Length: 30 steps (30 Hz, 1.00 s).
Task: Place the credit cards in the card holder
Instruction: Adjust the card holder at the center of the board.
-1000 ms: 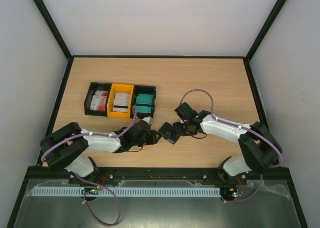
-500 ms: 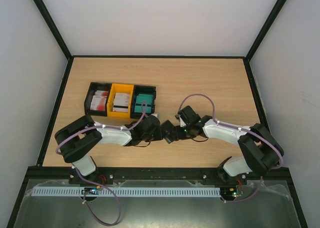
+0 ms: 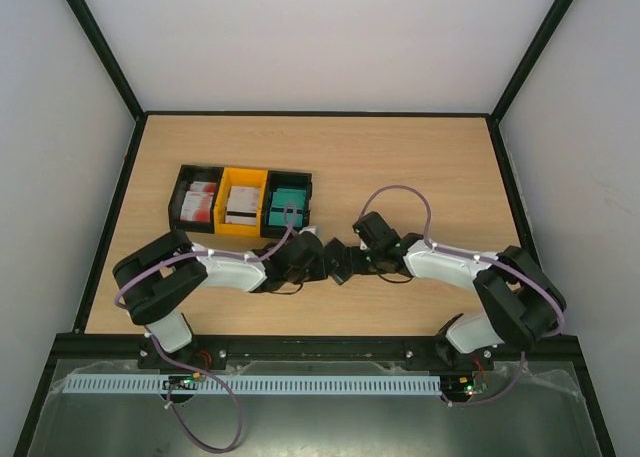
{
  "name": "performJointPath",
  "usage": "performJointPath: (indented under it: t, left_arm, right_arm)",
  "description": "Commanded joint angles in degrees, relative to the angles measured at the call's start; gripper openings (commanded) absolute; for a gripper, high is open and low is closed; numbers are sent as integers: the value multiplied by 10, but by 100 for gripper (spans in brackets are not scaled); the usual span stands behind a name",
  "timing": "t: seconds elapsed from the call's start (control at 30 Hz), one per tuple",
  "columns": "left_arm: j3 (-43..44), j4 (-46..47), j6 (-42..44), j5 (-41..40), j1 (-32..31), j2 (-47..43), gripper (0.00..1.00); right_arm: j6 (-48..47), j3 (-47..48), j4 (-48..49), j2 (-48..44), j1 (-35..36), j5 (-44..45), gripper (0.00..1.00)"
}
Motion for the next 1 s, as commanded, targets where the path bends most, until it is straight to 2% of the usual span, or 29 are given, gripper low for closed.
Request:
performJointPath:
  t: [0.0, 0.07, 0.17, 0.23, 0.37, 0.53, 0.7, 0.8, 0.87, 0.97]
  left_arm:
    - [-42, -118, 7, -25, 6, 33, 11]
    - [-48, -115, 11, -23, 10, 33, 11]
    - [-57, -115, 12, -22, 21, 31, 11]
    - [-70, -103, 10, -14, 30, 27, 11]
    - [-78, -83, 13, 3, 36, 29, 11]
    - [-79, -78, 13, 7, 37, 38, 11]
    - [-89, -74, 9, 3, 42, 33, 10]
    - [-90, -71, 9, 5, 43, 34, 10]
    - [-89, -70, 12, 7, 44, 36, 10]
    - [-90, -71, 14, 6, 44, 33, 10]
  right_arm:
    - [-1, -1, 9, 33, -2, 19, 63]
    - [-3, -10, 35, 38, -15, -31, 63]
    - [8, -36, 88, 39, -34, -153, 60]
    - [40, -72, 166, 24, -35, -229, 59]
    - [85, -104, 243, -2, -35, -279, 54]
    - [138, -106, 317, -6, -35, -281, 48]
    - [163, -104, 308, 1, -35, -177, 52]
    - [177, -111, 324, 0, -35, -153, 51]
    - [188, -111, 331, 6, -35, -154, 46]
    - [196, -109, 321, -6, -35, -133, 33]
